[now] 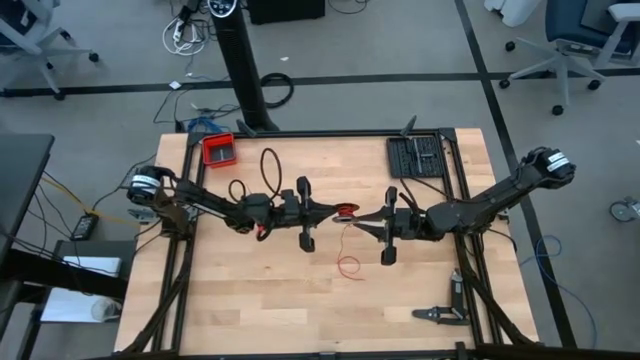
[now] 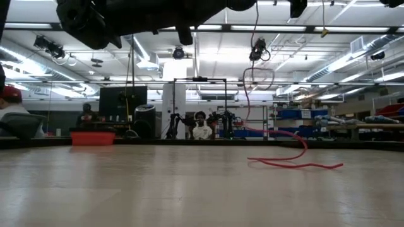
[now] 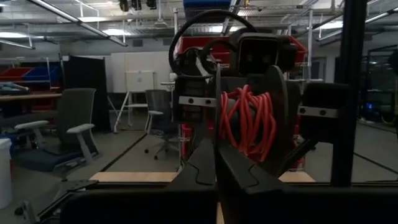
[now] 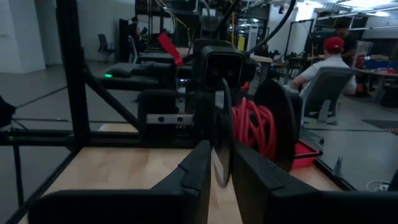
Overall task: Coil cords
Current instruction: Coil the red wire onto the spool
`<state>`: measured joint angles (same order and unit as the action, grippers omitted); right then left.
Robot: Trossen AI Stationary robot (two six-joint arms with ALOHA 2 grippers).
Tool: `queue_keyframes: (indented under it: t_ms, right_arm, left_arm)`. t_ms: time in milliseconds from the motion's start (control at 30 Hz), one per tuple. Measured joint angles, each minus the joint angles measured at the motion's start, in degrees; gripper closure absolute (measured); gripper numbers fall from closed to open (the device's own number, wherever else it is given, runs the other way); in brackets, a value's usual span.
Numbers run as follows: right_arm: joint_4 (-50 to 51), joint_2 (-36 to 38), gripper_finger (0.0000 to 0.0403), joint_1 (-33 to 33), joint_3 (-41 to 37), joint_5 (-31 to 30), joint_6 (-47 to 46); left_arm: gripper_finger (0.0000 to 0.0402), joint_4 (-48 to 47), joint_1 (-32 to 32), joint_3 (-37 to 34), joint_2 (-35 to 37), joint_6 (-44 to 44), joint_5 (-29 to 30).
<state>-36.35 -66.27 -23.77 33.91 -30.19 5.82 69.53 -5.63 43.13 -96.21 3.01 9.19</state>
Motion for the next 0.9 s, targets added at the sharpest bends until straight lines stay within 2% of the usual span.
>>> queue_keyframes:
  t_ms: [200, 300, 400, 600, 700, 900]
  right_arm:
    - [-4.3, -3.2, 0.0346, 0.6, 0.0, 0.1, 0.4]
    - [-4.4, -3.6, 0.0362, 0.6, 0.0, -0.2, 0.3]
    - [-4.4, -3.5, 0.0394, 0.5, 0.0, -1.8, -0.7]
    - [-4.0, -3.5, 0.0399, -0.5, 0.0, -6.4, -0.8]
    - [-3.8, -3.4, 0.0400, -1.3, 0.0, -7.4, 0.2]
    - [-4.0, -2.0, 0.0401, -1.7, 0.0, -8.1, 1.2]
  left_arm:
    - [0.0402, -0.6, 0.0, 2.0, -1.7, -0.1, 0.8]
    - [0.0401, -0.9, 0.0, 2.0, -1.7, -0.1, 0.8]
    - [0.0401, -1.1, 0.0, 2.0, -1.7, -0.1, 0.8]
    - [0.0400, -1.6, 0.1, 2.0, -1.7, -0.7, 1.3]
    - [0.0385, -1.8, 0.0, 2.0, -1.7, -0.5, 0.5]
    - [0.0325, -2.0, 0.0, 2.2, -1.8, -1.2, -0.3]
